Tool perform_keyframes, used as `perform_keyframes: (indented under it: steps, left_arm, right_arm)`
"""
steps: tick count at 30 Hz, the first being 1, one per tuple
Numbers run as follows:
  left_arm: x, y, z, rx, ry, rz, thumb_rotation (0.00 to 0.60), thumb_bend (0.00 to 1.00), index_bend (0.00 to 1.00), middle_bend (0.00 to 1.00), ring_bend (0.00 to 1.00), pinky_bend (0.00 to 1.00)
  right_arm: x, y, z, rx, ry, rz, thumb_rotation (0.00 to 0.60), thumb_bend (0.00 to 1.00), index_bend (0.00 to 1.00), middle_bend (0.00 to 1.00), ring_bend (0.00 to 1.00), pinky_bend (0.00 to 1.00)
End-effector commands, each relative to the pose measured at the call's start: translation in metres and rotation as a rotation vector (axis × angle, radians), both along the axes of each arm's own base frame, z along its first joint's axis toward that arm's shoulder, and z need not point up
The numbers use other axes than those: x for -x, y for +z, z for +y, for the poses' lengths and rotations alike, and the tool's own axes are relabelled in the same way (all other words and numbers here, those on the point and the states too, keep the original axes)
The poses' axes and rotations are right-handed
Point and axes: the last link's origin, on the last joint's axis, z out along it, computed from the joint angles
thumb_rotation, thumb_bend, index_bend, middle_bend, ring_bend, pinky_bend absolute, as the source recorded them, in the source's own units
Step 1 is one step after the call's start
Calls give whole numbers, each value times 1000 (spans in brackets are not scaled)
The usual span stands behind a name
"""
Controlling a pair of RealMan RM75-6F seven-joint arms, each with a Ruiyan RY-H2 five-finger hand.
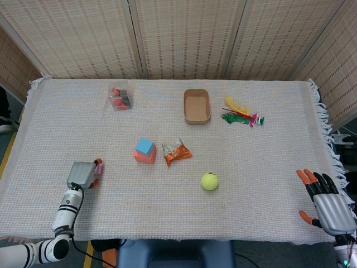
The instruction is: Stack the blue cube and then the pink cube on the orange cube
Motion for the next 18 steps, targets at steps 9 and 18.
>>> perform_keyframes:
  steps: [9, 18]
  left_arm:
    - [3, -4, 9, -59, -7, 15, 600, 328, 397, 1000, 1000, 1000]
    - [-6, 6, 10, -95, -42, -6, 600, 330, 421, 1000, 1000, 1000]
  right_arm:
    - [1, 0, 0, -18, -4, 8, 600, 107, 0, 0, 0, 0]
    - [0, 0, 1, -16, -4, 9, 600, 107, 0, 0, 0, 0]
